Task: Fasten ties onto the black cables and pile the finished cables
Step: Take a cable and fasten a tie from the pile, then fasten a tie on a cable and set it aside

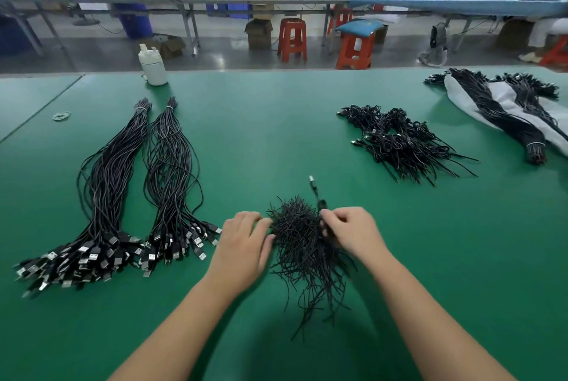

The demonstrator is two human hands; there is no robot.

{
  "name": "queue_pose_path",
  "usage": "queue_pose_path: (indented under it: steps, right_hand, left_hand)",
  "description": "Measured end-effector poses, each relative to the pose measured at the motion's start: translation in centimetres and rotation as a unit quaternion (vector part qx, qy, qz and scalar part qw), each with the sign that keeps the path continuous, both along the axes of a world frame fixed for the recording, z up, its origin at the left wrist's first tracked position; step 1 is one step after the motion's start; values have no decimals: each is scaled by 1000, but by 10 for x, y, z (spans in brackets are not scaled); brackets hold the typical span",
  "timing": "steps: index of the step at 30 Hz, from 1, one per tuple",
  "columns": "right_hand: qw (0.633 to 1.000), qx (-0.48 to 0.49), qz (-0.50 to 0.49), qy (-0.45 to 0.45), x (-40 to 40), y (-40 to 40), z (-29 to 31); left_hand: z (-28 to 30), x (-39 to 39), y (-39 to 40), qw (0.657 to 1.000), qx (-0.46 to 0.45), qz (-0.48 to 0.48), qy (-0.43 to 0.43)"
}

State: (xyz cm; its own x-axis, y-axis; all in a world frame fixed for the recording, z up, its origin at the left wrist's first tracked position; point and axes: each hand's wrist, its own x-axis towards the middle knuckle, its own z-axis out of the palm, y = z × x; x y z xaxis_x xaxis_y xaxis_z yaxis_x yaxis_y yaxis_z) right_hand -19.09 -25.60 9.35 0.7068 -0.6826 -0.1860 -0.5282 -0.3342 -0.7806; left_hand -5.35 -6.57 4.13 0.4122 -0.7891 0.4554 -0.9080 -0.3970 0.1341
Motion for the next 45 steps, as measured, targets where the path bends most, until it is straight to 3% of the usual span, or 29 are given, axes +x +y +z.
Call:
queue_pose_path:
  steps: [2,4,9,13,16,18,22,28,33,39,45]
  right_hand:
    - [975,-193,-31,105,-11,-28,-6]
    - [944,-266,-71,180,-25,-57,-16]
    - [897,-279,-146,310,-63,-116,-42]
    - [875,-282,-181,350,-84,-135,-52]
    - [853,-378,-177,312,-80,-128,-53]
    - [873,-412,-139,222,-70,-114,-56]
    - [938,-316,-48,137,-43,-79,-73]
    - [939,-331,-69,61,-44,-60,-104]
    - [936,-338,-73,57,-42,-61,-108]
    - [934,-345,-72,58,-44,-61,-109]
    - [935,-343,-70,58,-42,-63,-110]
  left_hand:
    - [-14,9,15,998,44,36,11]
    - [-28,16,32,995,77,56,13]
    - [-45,22,50,991,69,99,50]
    - [-48,22,47,992,66,98,51]
    - [-49,23,48,990,60,112,58]
    - [-49,22,48,990,58,117,59]
    - [-49,22,50,987,64,132,68]
    - [-51,22,50,986,54,145,62]
    - [-46,27,46,984,61,160,45]
    - [-22,57,33,951,180,243,60]
    - [-9,61,30,966,139,212,60]
